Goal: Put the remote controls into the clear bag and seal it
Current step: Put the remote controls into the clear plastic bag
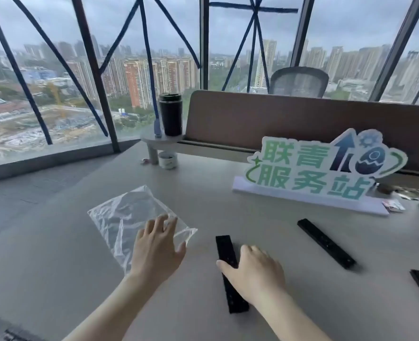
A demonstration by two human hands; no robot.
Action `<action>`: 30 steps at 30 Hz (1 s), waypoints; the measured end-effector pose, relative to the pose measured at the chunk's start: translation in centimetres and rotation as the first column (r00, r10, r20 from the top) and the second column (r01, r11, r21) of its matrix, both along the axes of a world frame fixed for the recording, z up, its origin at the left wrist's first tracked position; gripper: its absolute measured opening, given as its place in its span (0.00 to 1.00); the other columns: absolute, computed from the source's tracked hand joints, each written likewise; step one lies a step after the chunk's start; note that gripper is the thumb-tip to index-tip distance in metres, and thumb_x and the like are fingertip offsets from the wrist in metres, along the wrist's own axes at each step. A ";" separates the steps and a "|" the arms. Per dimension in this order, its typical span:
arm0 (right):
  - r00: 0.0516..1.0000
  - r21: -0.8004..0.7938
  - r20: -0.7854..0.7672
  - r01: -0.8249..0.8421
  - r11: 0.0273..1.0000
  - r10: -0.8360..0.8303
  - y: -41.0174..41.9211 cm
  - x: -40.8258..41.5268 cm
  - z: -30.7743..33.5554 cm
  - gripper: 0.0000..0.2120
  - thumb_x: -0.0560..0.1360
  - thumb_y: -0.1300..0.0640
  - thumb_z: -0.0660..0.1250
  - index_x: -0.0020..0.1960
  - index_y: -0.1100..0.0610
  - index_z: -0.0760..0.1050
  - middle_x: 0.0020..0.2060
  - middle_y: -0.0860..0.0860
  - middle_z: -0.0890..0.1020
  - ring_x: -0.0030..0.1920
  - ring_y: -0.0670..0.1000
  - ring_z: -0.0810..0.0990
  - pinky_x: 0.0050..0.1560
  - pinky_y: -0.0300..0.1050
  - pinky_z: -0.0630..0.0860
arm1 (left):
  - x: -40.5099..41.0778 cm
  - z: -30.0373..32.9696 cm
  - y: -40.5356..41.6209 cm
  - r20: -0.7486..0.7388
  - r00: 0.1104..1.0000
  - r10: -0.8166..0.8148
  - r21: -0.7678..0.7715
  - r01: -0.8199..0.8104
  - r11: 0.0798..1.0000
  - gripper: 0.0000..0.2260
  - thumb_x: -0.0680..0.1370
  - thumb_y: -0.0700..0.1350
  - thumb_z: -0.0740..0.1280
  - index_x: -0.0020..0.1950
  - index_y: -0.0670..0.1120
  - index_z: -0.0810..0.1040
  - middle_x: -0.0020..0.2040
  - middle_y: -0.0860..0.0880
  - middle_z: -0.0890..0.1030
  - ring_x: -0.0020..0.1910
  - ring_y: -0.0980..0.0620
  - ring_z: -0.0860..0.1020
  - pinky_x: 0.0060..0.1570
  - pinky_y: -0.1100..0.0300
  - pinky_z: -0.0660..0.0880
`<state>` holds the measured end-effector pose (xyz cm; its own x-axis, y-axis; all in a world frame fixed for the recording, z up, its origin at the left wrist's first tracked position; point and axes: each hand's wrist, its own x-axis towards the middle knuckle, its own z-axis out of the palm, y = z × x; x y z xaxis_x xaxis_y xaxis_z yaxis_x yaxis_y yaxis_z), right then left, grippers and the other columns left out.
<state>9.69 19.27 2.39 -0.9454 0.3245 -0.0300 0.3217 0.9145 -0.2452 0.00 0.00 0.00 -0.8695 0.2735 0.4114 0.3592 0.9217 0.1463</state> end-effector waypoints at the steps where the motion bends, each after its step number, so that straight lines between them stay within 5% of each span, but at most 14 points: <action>1: 0.998 -0.009 0.064 0.020 1.000 -0.020 -0.5 0.6 -0.4 0.28 0.70 0.31 0.59 0.53 0.54 0.75 0.54 0.51 0.81 0.57 0.56 0.78 0.54 0.51 0.71 | 0.1 -0.6 -0.8 0.018 1.000 0.012 -0.019 -0.011 1.000 0.25 0.67 0.53 0.71 0.62 0.46 0.76 0.57 0.44 0.79 0.56 0.40 0.76 0.50 0.47 0.75; 5: 0.991 -0.057 0.128 0.042 0.997 -0.035 -2.0 2.9 -1.5 0.18 0.69 0.39 0.64 0.45 0.53 0.69 0.52 0.51 0.83 0.54 0.56 0.80 0.44 0.48 0.68 | 1.1 -1.4 -3.2 0.078 0.995 0.055 -0.047 -0.051 0.998 0.02 0.72 0.41 0.66 0.41 0.44 0.79 0.46 0.45 0.76 0.47 0.40 0.78 0.35 0.51 0.75; 8: 0.988 -0.151 0.150 0.046 0.987 -0.023 -2.1 4.5 -1.2 0.12 0.72 0.44 0.62 0.42 0.53 0.67 0.43 0.51 0.83 0.40 0.56 0.80 0.38 0.47 0.70 | 2.2 -1.2 -3.9 0.104 0.994 0.040 -0.069 -0.033 0.997 0.07 0.72 0.38 0.64 0.34 0.43 0.71 0.42 0.46 0.75 0.39 0.40 0.79 0.33 0.54 0.71; 10: 0.997 -0.425 0.074 0.054 0.904 -0.024 -1.4 5.9 -0.2 0.11 0.73 0.47 0.62 0.39 0.53 0.68 0.34 0.53 0.85 0.24 0.53 0.75 0.31 0.44 0.70 | 2.8 -0.8 -3.7 0.089 0.996 0.000 -0.018 0.002 1.000 0.06 0.73 0.39 0.66 0.35 0.44 0.75 0.38 0.47 0.75 0.33 0.40 0.79 0.29 0.53 0.74; 12: 1.000 -0.694 0.004 0.022 0.720 -0.027 -0.3 7.4 1.5 0.10 0.76 0.51 0.64 0.39 0.56 0.70 0.29 0.56 0.82 0.16 0.49 0.68 0.23 0.39 0.65 | 3.4 -0.2 -2.5 0.046 0.997 -0.055 0.012 0.054 0.998 0.06 0.74 0.41 0.66 0.37 0.46 0.77 0.36 0.48 0.76 0.29 0.40 0.78 0.26 0.53 0.73; 14: 1.000 -0.794 0.007 0.022 0.607 -0.027 1.0 8.8 3.5 0.11 0.78 0.53 0.65 0.40 0.58 0.71 0.30 0.58 0.78 0.15 0.46 0.65 0.19 0.37 0.58 | 4.2 1.0 -0.7 0.003 0.992 -0.129 0.018 0.129 0.992 0.07 0.73 0.41 0.67 0.35 0.47 0.76 0.33 0.49 0.75 0.25 0.41 0.76 0.24 0.55 0.72; 20: 0.998 -0.764 0.024 0.050 0.643 -0.049 3.7 7.1 4.6 0.17 0.76 0.49 0.68 0.50 0.64 0.79 0.25 0.52 0.79 0.20 0.47 0.62 0.20 0.38 0.54 | 6.2 4.6 6.3 -0.067 0.939 -0.338 0.232 0.344 0.910 0.09 0.77 0.45 0.62 0.40 0.47 0.79 0.39 0.48 0.78 0.35 0.43 0.77 0.31 0.53 0.73; 25: 0.984 -0.934 -0.072 -0.009 0.358 -0.162 4.9 5.4 3.3 0.12 0.80 0.51 0.63 0.56 0.58 0.78 0.45 0.55 0.85 0.24 0.49 0.73 0.24 0.40 0.65 | 6.4 4.9 10.3 -0.060 0.910 -0.409 0.354 0.403 0.844 0.10 0.76 0.48 0.60 0.39 0.47 0.78 0.39 0.50 0.77 0.37 0.46 0.75 0.35 0.50 0.75; 27: 0.962 -0.891 -0.098 0.029 0.452 -0.254 6.5 6.4 2.4 0.09 0.80 0.54 0.62 0.52 0.55 0.80 0.46 0.53 0.86 0.23 0.50 0.75 0.23 0.40 0.67 | 6.2 4.1 11.2 -0.041 0.905 -0.423 0.401 0.403 0.823 0.12 0.75 0.50 0.59 0.40 0.47 0.79 0.39 0.50 0.79 0.38 0.46 0.76 0.36 0.49 0.76; 30: 0.859 -0.742 -0.187 0.195 0.641 -0.477 11.0 8.1 1.0 0.11 0.75 0.59 0.62 0.40 0.54 0.83 0.33 0.51 0.87 0.21 0.52 0.73 0.25 0.42 0.71 | 6.4 2.5 12.1 -0.013 0.903 -0.430 0.409 0.397 0.821 0.12 0.75 0.50 0.59 0.41 0.48 0.80 0.42 0.50 0.81 0.41 0.47 0.77 0.39 0.49 0.77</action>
<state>17.81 30.26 3.36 -0.7627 0.6413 -0.0837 0.3387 0.2857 -0.8965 6.36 12.10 2.49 -0.7444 0.4443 0.4985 0.6660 0.5480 0.5062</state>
